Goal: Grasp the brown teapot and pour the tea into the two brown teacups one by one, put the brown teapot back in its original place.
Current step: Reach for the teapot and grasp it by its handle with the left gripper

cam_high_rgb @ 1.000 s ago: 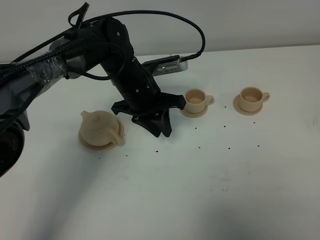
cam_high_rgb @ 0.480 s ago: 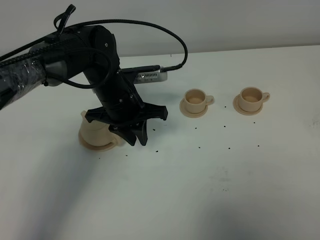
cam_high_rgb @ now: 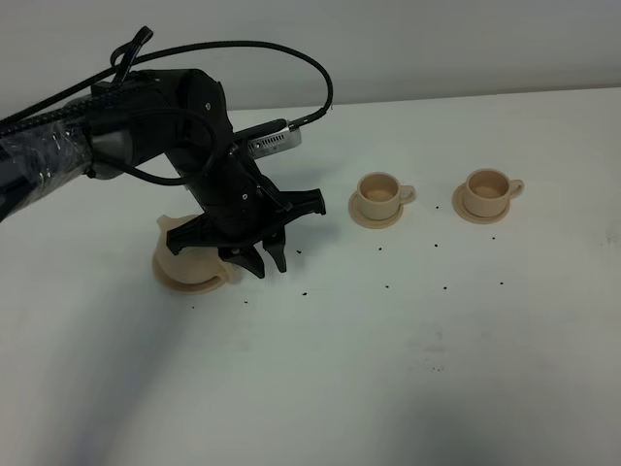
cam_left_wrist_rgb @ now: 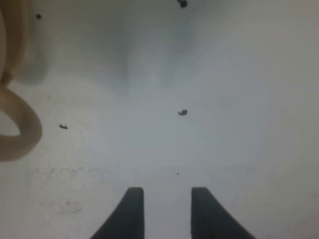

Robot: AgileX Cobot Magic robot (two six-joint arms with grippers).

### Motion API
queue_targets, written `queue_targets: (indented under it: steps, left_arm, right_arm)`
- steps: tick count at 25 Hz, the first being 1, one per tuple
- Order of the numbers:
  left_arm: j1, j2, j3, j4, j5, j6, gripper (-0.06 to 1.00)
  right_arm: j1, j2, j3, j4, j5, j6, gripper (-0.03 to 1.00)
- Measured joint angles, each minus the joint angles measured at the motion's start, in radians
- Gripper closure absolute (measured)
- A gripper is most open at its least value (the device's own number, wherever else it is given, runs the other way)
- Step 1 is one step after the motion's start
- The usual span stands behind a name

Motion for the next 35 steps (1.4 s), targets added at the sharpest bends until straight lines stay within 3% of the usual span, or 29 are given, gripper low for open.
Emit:
queue_targets:
  steps: [4, 9, 19, 35]
  left_arm:
    - [0.000, 0.001, 0.000, 0.062, -0.035, -0.124, 0.69]
    - [0.005, 0.024, 0.000, 0.101, -0.058, -0.206, 0.69]
    - [0.012, 0.084, 0.001, 0.106, -0.124, -0.225, 0.69]
    - [0.046, 0.084, 0.001, 0.176, 0.055, -0.223, 0.69]
  right_arm:
    - [0.000, 0.000, 0.000, 0.000, 0.000, 0.000, 0.73]
    - [0.000, 0.000, 0.000, 0.000, 0.000, 0.000, 0.73]
    - [0.000, 0.000, 0.000, 0.000, 0.000, 0.000, 0.73]
    - [0.000, 0.000, 0.000, 0.000, 0.000, 0.000, 0.73]
